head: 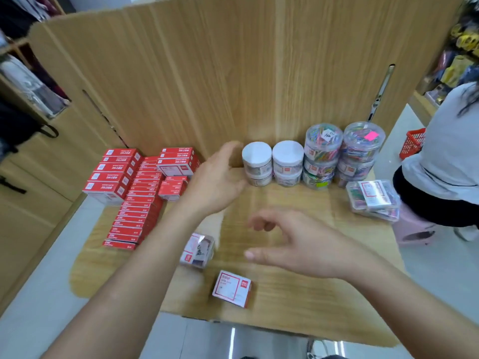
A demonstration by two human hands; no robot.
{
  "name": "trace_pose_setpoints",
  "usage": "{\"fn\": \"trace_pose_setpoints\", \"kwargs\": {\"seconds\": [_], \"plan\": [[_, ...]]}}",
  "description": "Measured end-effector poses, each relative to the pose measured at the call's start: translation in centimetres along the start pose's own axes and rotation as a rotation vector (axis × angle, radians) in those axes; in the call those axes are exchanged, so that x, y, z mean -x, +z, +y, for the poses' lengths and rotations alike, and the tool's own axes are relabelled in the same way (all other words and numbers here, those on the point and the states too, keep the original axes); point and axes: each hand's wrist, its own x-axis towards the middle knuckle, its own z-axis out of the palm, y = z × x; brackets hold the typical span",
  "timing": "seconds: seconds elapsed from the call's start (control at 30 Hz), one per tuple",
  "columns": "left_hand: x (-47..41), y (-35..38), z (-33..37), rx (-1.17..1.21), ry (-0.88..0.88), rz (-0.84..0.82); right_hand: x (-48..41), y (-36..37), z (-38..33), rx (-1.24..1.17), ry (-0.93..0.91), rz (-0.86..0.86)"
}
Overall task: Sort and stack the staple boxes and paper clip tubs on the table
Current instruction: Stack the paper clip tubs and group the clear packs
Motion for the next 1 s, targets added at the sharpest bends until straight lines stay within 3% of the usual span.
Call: {"fn": "trace_pose_setpoints", "kwargs": {"seconds": [0.1, 0.2, 0.27, 0.33, 0.47, 0.63, 0.8, 1.0], "plan": [[4.7, -3.1, -1.2, -0.039, 0.005, -0.225, 0.6, 3.8, -0.2, 0.225, -0.009, -0.14], [8.2, -4.5, -2.7, -0.207, 0.023, -0.447, 0.3, 7.0, 0.2, 0.423, -0.06, -0.073], [9.1, -4.1, -3.9, -0.315, 0.042, -0.523, 0.1, 8.1, 0.7, 0.427, -0.094, 0.004], [9.5, -3.1, -4.9, -0.37, 0.029, -0.501, 0.2, 8.0, 1.3, 0.253, -0.082, 0.053], [9.5, -2.0, -5.2, -0.406, 0.04, -0.357, 1.0, 6.2, 2.1, -0.369, 0.118, 0.129], [9.4, -1.3, -5.5, -0.442, 0.039, -0.41, 2.6, 3.2, 3.1, -1.141, 0.438, 0.148], [8.6, 0.5, -3.0, -0.464, 0.086, -0.311, 3.8, 1.8, 4.0, -1.208, 0.433, 0.136], [8.0, 4.5, 0.8, -0.336, 0.187, -0.272, 5.0, 0.8, 5.6, -1.11, 0.218, 0.289]]}}
